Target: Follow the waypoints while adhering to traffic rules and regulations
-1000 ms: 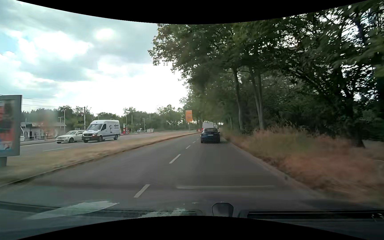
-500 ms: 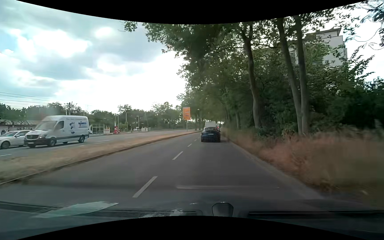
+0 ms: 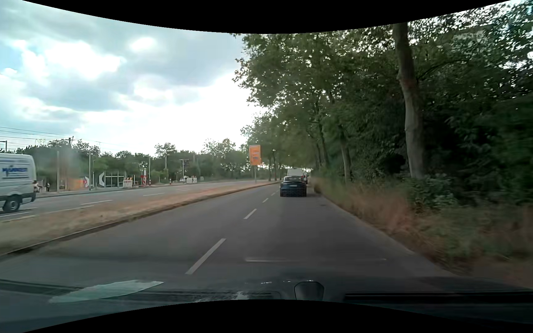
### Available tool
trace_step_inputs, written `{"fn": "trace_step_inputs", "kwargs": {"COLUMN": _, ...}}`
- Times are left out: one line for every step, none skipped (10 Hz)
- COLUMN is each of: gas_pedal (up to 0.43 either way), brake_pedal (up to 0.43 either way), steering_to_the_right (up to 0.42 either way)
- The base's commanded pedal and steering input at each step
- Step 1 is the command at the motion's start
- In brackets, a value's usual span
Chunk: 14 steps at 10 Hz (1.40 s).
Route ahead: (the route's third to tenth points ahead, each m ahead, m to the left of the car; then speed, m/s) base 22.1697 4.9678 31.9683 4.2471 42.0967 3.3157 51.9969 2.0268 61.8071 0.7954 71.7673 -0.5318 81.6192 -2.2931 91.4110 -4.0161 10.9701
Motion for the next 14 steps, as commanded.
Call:
{"fn": "trace_step_inputs", "kwargs": {"gas_pedal": 0.130, "brake_pedal": 0.000, "steering_to_the_right": 0.006}}
{"fn": "trace_step_inputs", "kwargs": {"gas_pedal": 0.130, "brake_pedal": 0.000, "steering_to_the_right": 0.006}}
{"fn": "trace_step_inputs", "kwargs": {"gas_pedal": 0.130, "brake_pedal": 0.000, "steering_to_the_right": 0.009}}
{"fn": "trace_step_inputs", "kwargs": {"gas_pedal": 0.130, "brake_pedal": 0.000, "steering_to_the_right": 0.011}}
{"fn": "trace_step_inputs", "kwargs": {"gas_pedal": 0.130, "brake_pedal": 0.000, "steering_to_the_right": 0.011}}
{"fn": "trace_step_inputs", "kwargs": {"gas_pedal": 0.130, "brake_pedal": 0.000, "steering_to_the_right": 0.012}}
{"fn": "trace_step_inputs", "kwargs": {"gas_pedal": 0.130, "brake_pedal": 0.000, "steering_to_the_right": 0.011}}
{"fn": "trace_step_inputs", "kwargs": {"gas_pedal": 0.130, "brake_pedal": 0.000, "steering_to_the_right": 0.011}}
{"fn": "trace_step_inputs", "kwargs": {"gas_pedal": 0.130, "brake_pedal": 0.000, "steering_to_the_right": 0.011}}
{"fn": "trace_step_inputs", "kwargs": {"gas_pedal": 0.130, "brake_pedal": 0.000, "steering_to_the_right": 0.007}}
{"fn": "trace_step_inputs", "kwargs": {"gas_pedal": 0.130, "brake_pedal": 0.000, "steering_to_the_right": 0.006}}
{"fn": "trace_step_inputs", "kwargs": {"gas_pedal": 0.130, "brake_pedal": 0.000, "steering_to_the_right": 0.006}}
{"fn": "trace_step_inputs", "kwargs": {"gas_pedal": 0.130, "brake_pedal": 0.000, "steering_to_the_right": 0.006}}
{"fn": "trace_step_inputs", "kwargs": {"gas_pedal": 0.130, "brake_pedal": 0.000, "steering_to_the_right": 0.006}}
